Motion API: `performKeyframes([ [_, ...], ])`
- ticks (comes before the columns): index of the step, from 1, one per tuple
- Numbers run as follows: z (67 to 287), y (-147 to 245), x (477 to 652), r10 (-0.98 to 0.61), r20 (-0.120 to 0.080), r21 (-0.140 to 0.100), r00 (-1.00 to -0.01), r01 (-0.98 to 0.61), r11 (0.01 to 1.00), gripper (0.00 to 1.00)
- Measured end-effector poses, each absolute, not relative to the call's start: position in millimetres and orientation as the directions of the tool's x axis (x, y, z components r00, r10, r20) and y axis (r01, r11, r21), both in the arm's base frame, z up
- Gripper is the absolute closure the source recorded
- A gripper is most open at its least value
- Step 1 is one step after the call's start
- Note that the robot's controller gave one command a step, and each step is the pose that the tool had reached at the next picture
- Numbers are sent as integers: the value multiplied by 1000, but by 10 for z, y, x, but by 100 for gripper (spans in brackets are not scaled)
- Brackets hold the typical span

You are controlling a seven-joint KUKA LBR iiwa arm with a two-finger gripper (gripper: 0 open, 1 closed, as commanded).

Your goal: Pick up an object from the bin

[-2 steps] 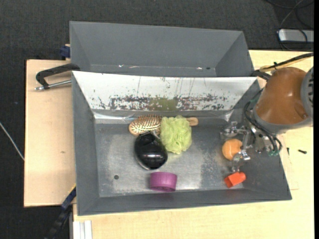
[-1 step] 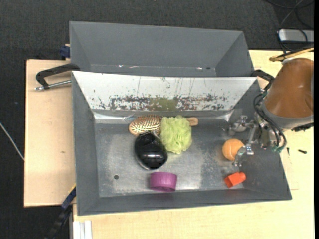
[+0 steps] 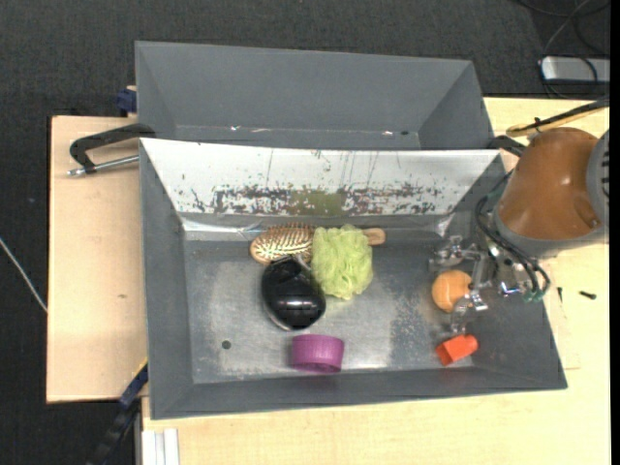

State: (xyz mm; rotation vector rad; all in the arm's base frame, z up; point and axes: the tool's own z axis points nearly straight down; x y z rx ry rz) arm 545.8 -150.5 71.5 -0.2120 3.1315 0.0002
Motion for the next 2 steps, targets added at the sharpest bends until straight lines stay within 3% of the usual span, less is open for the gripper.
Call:
performKeyframes([
  [1, 712, -1533, 5328, 274, -2, 2, -962, 274, 962, 100],
  [2, 712, -1533, 5328, 275, -2, 2, -962, 275, 962, 100],
])
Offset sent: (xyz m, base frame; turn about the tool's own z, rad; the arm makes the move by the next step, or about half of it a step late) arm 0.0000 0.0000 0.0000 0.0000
